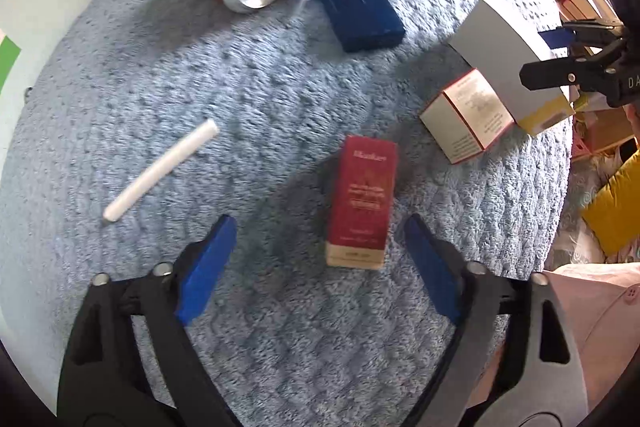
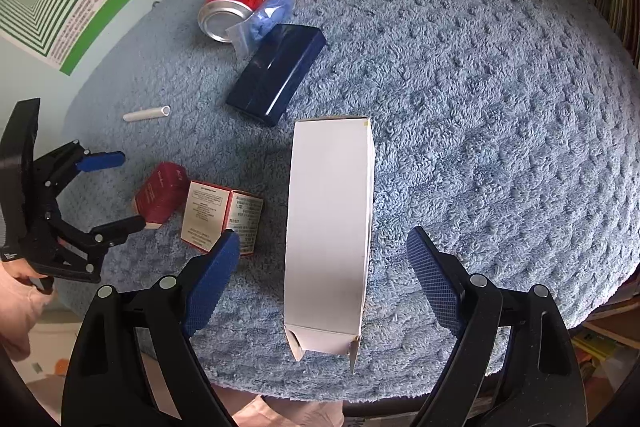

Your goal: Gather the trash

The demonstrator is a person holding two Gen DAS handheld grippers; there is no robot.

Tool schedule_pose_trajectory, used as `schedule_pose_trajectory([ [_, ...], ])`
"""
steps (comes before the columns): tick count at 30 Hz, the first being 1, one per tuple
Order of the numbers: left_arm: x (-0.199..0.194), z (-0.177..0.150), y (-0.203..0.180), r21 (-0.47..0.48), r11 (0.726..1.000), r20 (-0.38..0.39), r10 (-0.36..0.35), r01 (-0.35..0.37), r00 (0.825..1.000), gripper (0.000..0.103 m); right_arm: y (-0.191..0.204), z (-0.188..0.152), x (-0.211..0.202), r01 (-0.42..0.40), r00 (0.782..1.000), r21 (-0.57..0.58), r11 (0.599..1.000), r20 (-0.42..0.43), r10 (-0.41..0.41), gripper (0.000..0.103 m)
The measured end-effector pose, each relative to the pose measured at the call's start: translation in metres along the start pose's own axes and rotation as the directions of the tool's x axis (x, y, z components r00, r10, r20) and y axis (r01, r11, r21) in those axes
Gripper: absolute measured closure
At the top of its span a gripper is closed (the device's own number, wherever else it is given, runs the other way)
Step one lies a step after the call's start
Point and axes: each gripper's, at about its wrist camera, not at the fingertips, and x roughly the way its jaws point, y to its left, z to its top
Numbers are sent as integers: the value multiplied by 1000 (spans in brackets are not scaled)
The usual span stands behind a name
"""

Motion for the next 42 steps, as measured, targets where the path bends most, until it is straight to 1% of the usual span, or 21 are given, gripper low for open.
schedule_pose_trajectory([
  [1, 6, 1, 0, -8, 1000, -17, -25, 25, 1000, 55, -1, 0, 2, 2, 1000, 4, 1000, -5, -2, 28],
  [2, 14, 2, -1, -21, 998, -40, -53, 52, 998, 65, -2, -1, 3, 4, 1000, 11, 1000, -7, -4, 41],
  [3, 21, 2, -1, -29, 998, -53, -66, 64, 996, 74, -2, -1, 6, 6, 1000, 15, 1000, -15, -6, 62],
  [4, 20, 3, -3, -18, 998, -34, -55, 54, 998, 75, -2, -2, 7, 17, 1000, 13, 1000, -18, -17, 66],
  [5, 21, 4, -4, -13, 999, -39, -51, 50, 998, 76, -2, -2, 7, 26, 1000, 8, 1000, -13, -26, 68],
  [9, 14, 9, -5, -7, 999, -19, -38, 38, 999, 76, -4, -2, 0, 7, 1000, 12, 1000, 1, -7, 69],
  [13, -3, 13, -4, -3, 999, 12, -38, 38, 999, 76, -9, 2, -14, -5, 1000, 21, 1000, 31, 5, 69],
  [18, -21, 19, -5, -6, 1000, 46, -19, 19, 999, 76, -18, 0, -30, -14, 998, 37, 999, 61, 12, 69],
  [22, -35, 28, -14, 8, 1000, 71, -4, 3, 997, 76, -28, -8, -44, -12, 996, 58, 998, 86, 7, 69],
  [26, -46, 38, -23, 42, 999, 86, 6, -9, 996, 76, -39, -22, -59, -15, 994, 90, 996, 111, 5, 69],
  [31, -54, 56, -59, 121, 993, 97, -2, -10, 995, 76, -60, -50, -78, -11, 990, 150, 989, 143, -10, 69],
  [35, -57, 68, -101, 204, 979, 104, -28, 6, 994, 76, -83, -83, -97, -4, 985, 218, 976, 169, -34, 69],
  [39, -50, 85, -155, 307, 951, 94, -74, 42, 993, 76, -114, -126, -115, 12, 980, 309, 951, 185, -73, 69],
  [42, -44, 92, -193, 373, 925, 78, -105, 69, 991, 76, -137, -163, -126, 25, 977, 385, 923, 187, -104, 69],
])
